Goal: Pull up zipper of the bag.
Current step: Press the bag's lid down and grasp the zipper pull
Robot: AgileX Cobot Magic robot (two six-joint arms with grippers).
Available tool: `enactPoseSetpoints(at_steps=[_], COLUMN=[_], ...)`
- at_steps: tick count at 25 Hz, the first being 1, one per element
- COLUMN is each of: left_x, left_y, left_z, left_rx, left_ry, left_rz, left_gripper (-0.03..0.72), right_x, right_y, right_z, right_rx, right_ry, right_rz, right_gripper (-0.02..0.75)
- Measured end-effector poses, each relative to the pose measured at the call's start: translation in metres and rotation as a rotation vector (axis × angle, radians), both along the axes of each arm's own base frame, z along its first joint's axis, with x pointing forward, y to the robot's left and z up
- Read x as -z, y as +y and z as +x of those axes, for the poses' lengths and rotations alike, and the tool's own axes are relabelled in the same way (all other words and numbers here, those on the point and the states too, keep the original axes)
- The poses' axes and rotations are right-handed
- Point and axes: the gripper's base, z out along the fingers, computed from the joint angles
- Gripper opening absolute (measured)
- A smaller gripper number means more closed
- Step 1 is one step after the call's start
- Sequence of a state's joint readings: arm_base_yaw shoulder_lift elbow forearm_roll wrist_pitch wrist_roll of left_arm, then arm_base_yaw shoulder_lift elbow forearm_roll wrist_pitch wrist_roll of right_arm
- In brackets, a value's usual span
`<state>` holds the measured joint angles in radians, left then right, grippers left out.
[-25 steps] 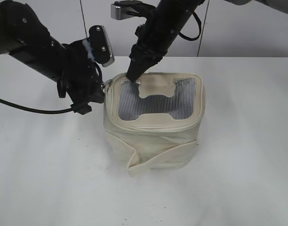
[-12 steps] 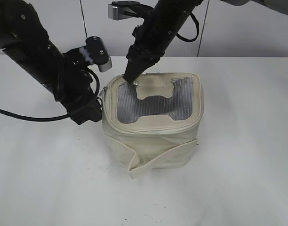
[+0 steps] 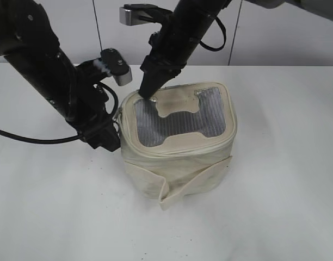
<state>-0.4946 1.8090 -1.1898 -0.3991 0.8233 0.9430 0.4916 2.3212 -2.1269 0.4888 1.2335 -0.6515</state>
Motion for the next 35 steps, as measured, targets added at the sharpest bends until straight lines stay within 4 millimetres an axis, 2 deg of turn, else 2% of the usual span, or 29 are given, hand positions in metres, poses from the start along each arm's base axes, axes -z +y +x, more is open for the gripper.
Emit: enactPoseSetpoints(at_steps=[3, 6, 8, 11, 18, 23, 25, 27, 29, 31, 33, 35], left_x=[-0.005, -0.019, -0.026, -0.03, -0.031, -0.034, -0.039, -0.044, -0.047, -0.048, -0.05, -0.051], left_y=[0.001, 0.002, 0.005, 0.007, 0.009, 0.012, 0.013, 0.014, 0.016, 0.017, 0.019, 0.02], left_z=[-0.002, -0.007, -0.018, -0.026, -0.026, -0.01, -0.002, 0.004, 0.009, 0.013, 0.017, 0.019], left_rx=[-0.03, -0.031, -0.011, -0.022, -0.038, -0.138, -0.171, -0.177, -0.161, -0.134, -0.09, -0.018], left_ry=[0.01, -0.013, 0.037, 0.087, 0.09, -0.066, -0.16, -0.243, -0.321, -0.383, -0.447, -0.503], left_rz=[-0.004, -0.02, 0.001, 0.024, 0.039, 0.035, 0.012, 0.001, 0.013, 0.04, 0.073, 0.101], left_gripper=[0.243, 0.228, 0.087, -0.003, -0.003, -0.001, 0.038, 0.132, 0.282, 0.402, 0.461, 0.48], right_x=[0.0, 0.0, 0.001, 0.001, 0.001, 0.001, 0.001, 0.001, 0.001, 0.001, 0.001, 0.001], right_y=[0.0, 0.0, -0.003, -0.007, -0.009, -0.009, -0.01, -0.01, -0.01, -0.011, -0.011, -0.011], right_z=[0.0, 0.0, 0.003, 0.008, 0.011, 0.01, 0.01, 0.01, 0.01, 0.01, 0.01, 0.01], right_rx=[0.014, 0.035, 0.065, 0.119, 0.161, 0.156, 0.155, 0.154, 0.153, 0.153, 0.151, 0.15], right_ry=[0.009, 0.021, 0.008, -0.005, -0.001, 0.009, 0.013, 0.015, 0.014, 0.017, 0.016, 0.015], right_rz=[0.0, 0.0, -0.013, -0.014, -0.014, -0.02, -0.022, -0.023, -0.023, -0.023, -0.023, -0.023], right_gripper=[0.04, 0.04, 0.039, 0.039, 0.039, 0.039, 0.039, 0.039, 0.039, 0.039, 0.039, 0.039])
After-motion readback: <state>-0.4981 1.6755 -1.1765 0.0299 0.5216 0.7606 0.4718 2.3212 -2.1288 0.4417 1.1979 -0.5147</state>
